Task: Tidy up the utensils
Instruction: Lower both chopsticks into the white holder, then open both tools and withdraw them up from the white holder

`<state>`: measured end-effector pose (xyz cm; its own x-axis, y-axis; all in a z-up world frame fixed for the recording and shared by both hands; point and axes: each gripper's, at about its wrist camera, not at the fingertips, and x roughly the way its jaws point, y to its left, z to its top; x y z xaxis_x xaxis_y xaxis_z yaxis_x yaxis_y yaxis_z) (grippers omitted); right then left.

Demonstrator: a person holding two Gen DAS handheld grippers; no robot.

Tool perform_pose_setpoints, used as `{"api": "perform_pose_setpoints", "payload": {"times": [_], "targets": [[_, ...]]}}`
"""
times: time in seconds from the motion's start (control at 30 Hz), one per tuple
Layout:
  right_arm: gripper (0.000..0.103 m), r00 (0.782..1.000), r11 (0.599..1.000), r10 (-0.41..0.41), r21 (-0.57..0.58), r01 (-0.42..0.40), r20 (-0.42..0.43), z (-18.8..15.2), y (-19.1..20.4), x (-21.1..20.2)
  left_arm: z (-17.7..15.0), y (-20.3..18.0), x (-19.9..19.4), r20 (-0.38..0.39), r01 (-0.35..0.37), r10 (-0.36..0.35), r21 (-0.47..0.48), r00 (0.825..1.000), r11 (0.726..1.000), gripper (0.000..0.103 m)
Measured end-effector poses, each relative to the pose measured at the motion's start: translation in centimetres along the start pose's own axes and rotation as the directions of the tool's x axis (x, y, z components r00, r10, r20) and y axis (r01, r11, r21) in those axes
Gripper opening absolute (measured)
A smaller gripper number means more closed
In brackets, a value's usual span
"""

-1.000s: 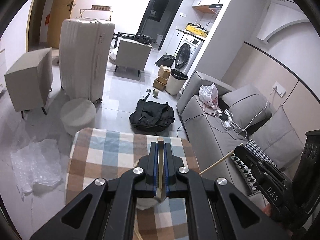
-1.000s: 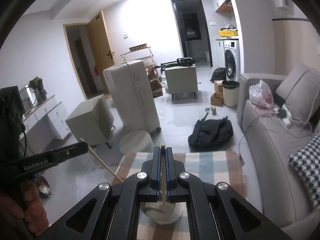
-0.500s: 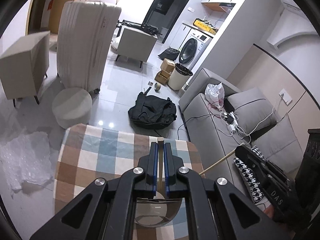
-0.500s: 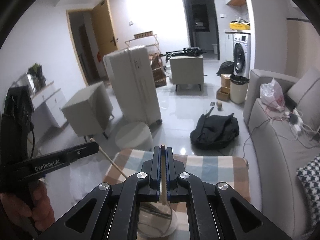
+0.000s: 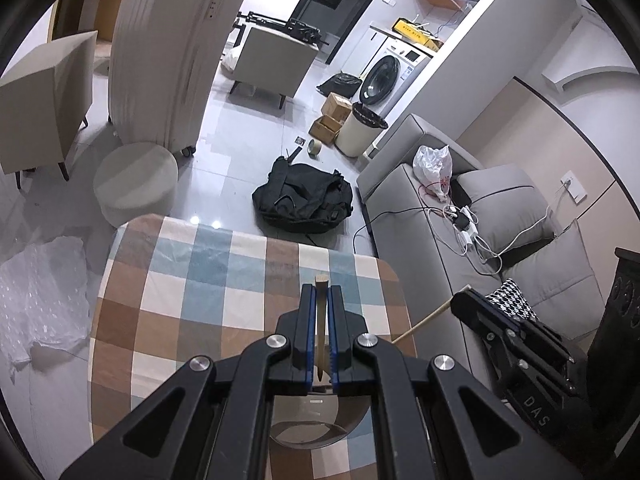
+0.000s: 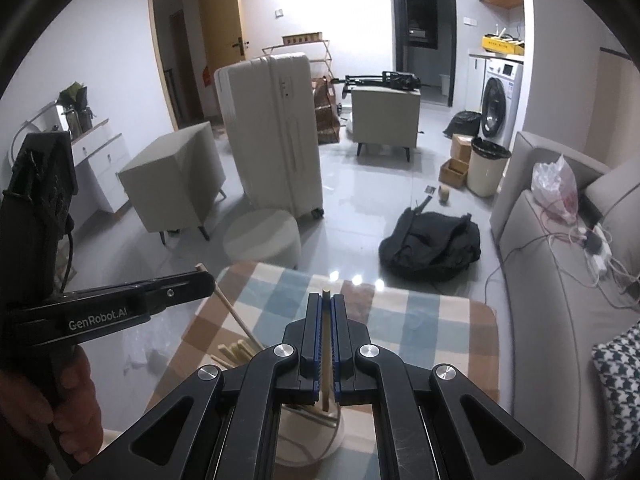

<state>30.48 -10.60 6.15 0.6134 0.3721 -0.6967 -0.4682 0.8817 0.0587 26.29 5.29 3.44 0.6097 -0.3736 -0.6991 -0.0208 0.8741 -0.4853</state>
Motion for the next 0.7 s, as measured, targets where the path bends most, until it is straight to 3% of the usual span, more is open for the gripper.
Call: {"api": "perform_pose_setpoints", "payload": {"times": [0.17, 0.2, 0.3, 0.37, 0.6, 0.7], "targets": [[0.006, 0.999, 0.999, 0.024, 0.026, -0.022, -0.046, -0.6, -0.1, 1.1, -0.1, 0.4, 0.9, -0.055, -0.013, 0.013, 0.005, 0.998, 1.000, 0.002], [0.006, 0.998, 0.999, 0.033, 0.038, -0.031, -0.049, -0.8, -0.1, 1.2, -0.2, 0.4, 1.0, -0.064, -0.018, 0.019, 0.011, 0.998, 1.000, 0.006], [0.008, 0.998, 0.997, 0.034, 0.067, -0.031, -0.049, -1.2, -0.5, 1.1, -0.3, 0.3, 0.7, -0.080, -0.060, 0.062, 0.035, 0.995, 0.998, 0.039], [0.013, 0.998, 0.995, 0.034, 0.099, -0.028, -0.060, -1.8, -1.0, 1.0, -0.4, 0.5, -0.2, -0.054, -0.055, 0.056, 0.034, 0.997, 0.998, 0.043], [0.022, 0.998, 0.988, 0.010, 0.157, 0.000, -0.061, -3.6, -1.9, -1.0, -1.2, 0.6, -3.0, -0.009, -0.148, 0.148, 0.037, 0.989, 0.988, 0.061], [0.024, 0.999, 0.983, 0.007, 0.184, 0.001, -0.043, -4.2, -2.1, -2.5, -1.8, 0.5, -4.1, 0.009, -0.178, 0.178, 0.041, 0.984, 0.983, 0.062]]}}
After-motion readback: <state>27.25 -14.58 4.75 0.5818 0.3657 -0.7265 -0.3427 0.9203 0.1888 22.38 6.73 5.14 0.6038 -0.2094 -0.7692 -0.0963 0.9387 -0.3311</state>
